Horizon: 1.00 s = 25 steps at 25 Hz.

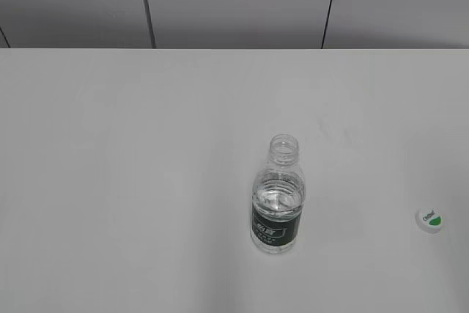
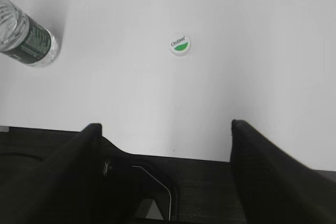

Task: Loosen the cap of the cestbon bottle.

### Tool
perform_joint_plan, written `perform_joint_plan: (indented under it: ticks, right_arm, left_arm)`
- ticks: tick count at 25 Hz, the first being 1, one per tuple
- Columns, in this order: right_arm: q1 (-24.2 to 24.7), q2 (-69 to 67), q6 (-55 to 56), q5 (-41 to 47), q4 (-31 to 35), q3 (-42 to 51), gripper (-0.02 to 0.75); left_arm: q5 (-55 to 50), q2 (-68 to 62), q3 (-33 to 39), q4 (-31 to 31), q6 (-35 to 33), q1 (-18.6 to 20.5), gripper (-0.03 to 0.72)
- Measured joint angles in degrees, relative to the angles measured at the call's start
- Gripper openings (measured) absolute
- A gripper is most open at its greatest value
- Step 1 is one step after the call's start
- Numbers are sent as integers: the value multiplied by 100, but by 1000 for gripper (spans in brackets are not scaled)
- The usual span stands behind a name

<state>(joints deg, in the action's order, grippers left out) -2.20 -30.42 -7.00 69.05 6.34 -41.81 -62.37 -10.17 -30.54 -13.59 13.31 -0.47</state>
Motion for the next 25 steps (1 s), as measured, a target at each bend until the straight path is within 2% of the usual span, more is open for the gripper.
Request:
perform_joint_plan:
  ticks: [8, 14, 25]
  right_arm:
    - [0, 1868, -558, -526, -190, 1428, 547]
    - [0, 3031, -589, -600, -221, 1499, 543]
    - [0, 3073, -479, -614, -105, 1504, 543]
  left_arm:
    - [75, 1010, 51, 75, -113, -230, 469]
    - [85, 1074, 70, 93, -149, -240, 423]
    - [101, 1074, 70, -15, -187, -247, 412]
